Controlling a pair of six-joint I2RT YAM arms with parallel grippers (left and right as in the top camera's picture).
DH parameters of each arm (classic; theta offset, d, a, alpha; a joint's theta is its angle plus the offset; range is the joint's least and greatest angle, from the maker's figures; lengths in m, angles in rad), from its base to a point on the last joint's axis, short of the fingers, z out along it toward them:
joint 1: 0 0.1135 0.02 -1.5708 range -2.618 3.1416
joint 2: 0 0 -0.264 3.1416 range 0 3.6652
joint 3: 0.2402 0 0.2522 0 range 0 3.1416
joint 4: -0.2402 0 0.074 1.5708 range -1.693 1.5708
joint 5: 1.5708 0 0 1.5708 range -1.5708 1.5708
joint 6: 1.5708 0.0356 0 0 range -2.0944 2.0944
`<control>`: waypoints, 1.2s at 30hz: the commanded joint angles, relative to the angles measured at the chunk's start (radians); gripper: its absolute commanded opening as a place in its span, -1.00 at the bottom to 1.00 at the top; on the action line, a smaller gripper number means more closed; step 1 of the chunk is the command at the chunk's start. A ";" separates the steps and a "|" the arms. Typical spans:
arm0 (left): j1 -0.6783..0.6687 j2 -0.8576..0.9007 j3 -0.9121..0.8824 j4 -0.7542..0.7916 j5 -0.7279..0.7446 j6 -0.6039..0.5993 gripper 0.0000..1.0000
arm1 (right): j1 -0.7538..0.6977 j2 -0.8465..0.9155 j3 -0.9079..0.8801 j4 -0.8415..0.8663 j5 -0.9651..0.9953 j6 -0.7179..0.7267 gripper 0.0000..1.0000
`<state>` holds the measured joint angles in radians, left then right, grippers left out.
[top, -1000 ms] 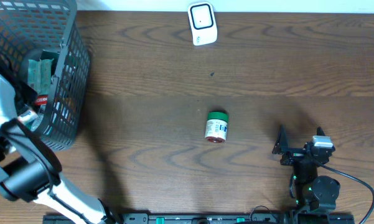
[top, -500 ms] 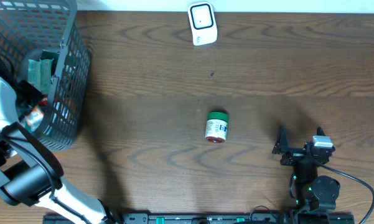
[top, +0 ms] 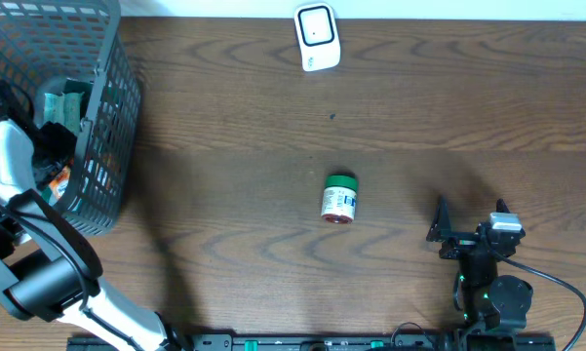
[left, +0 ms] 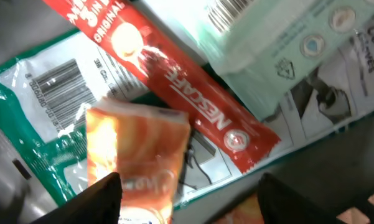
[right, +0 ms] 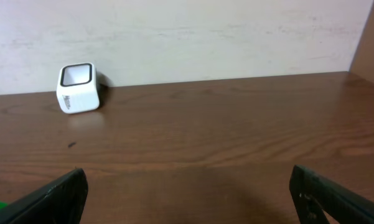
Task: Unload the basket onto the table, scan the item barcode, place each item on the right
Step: 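Lower the left gripper onto the orange juice pouch and grasp it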
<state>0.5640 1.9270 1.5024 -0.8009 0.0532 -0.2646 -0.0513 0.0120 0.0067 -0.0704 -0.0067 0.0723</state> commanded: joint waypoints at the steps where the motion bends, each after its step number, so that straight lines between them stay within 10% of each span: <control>1: -0.014 -0.030 0.002 -0.002 -0.092 0.001 0.38 | -0.007 -0.005 -0.002 -0.003 0.002 0.013 0.99; 36: -0.019 0.030 -0.099 0.058 -0.156 0.037 0.06 | -0.007 -0.005 -0.002 -0.003 0.002 0.013 0.99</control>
<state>0.5476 1.9305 1.4368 -0.7532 -0.0528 -0.2375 -0.0513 0.0120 0.0067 -0.0704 -0.0067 0.0723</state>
